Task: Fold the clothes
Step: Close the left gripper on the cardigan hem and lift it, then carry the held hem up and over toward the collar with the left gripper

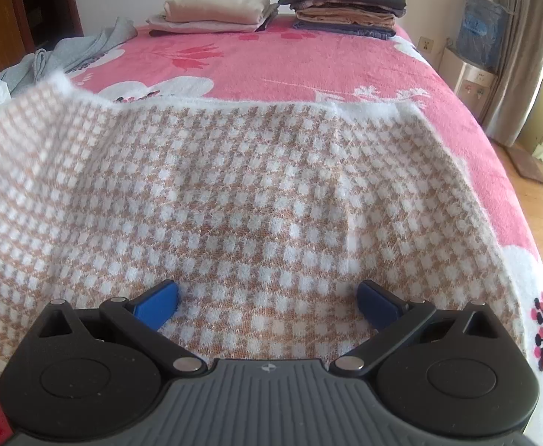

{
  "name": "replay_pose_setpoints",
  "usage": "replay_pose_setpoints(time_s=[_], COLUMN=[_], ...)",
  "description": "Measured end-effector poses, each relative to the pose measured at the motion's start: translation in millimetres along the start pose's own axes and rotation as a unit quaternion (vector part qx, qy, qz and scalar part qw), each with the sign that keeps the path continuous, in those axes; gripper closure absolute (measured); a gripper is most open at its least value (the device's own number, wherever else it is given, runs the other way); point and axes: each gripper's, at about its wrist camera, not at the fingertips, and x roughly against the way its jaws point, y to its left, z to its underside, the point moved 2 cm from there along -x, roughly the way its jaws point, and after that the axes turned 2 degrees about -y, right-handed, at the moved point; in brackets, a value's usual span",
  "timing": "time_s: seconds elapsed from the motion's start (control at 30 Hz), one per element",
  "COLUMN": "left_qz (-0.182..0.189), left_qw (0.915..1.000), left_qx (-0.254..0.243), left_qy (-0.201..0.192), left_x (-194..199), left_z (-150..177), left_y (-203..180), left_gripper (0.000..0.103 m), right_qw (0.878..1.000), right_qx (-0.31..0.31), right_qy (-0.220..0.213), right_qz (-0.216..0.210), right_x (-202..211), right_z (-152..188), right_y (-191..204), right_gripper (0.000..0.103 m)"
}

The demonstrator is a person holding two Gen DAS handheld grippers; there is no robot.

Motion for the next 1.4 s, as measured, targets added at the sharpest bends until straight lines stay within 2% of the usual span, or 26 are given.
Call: replay_pose_setpoints(time_s=[0.27, 0.63, 0.77, 0.93, 1.1, 1.17, 1.27, 1.33, 1.4], left_qz=[0.04, 0.073, 0.074, 0.096, 0.108, 0.116, 0.148, 0.178, 0.2], left_qw=[0.9977, 0.9862, 0.9811, 0.976, 0.9682, 0.9654, 0.9615, 0.9579, 0.9551], left_qx=[-0.019, -0.064, -0.077, -0.069, -0.083, -0.095, -0.113, -0.118, -0.12], left_qy=[0.052, 0.134, 0.162, 0.183, 0.21, 0.213, 0.202, 0.192, 0.183], left_x=[-9, -72, -107, -147, -189, -201, -203, -198, -194], left_z=[-14, -6, 5, 19, 44, 55, 65, 70, 73], left_y=[-75, -162, -182, -197, -196, -193, -186, -180, -173], left_gripper=[0.086, 0.086, 0.086, 0.086, 0.082, 0.078, 0.073, 0.07, 0.069], right_qw=[0.999, 0.991, 0.989, 0.985, 0.981, 0.981, 0.979, 0.967, 0.943], right_qx=[0.033, 0.08, 0.076, 0.071, 0.063, 0.032, -0.04, -0.12, -0.204], right_qy=[-0.039, -0.101, -0.124, -0.152, -0.179, -0.181, -0.182, -0.19, -0.19], right_qz=[-0.001, -0.018, -0.026, -0.035, -0.045, -0.061, -0.081, -0.117, -0.184], right_x=[1, 1, 15, 32, 51, 65, 83, 93, 100], right_z=[8, 19, 28, 39, 50, 56, 60, 60, 58], right_y=[1, -3, -23, -48, -74, -94, -126, -154, -180], right_gripper=[0.0, 0.0, 0.0, 0.0, 0.0, 0.001, 0.004, 0.005, 0.005])
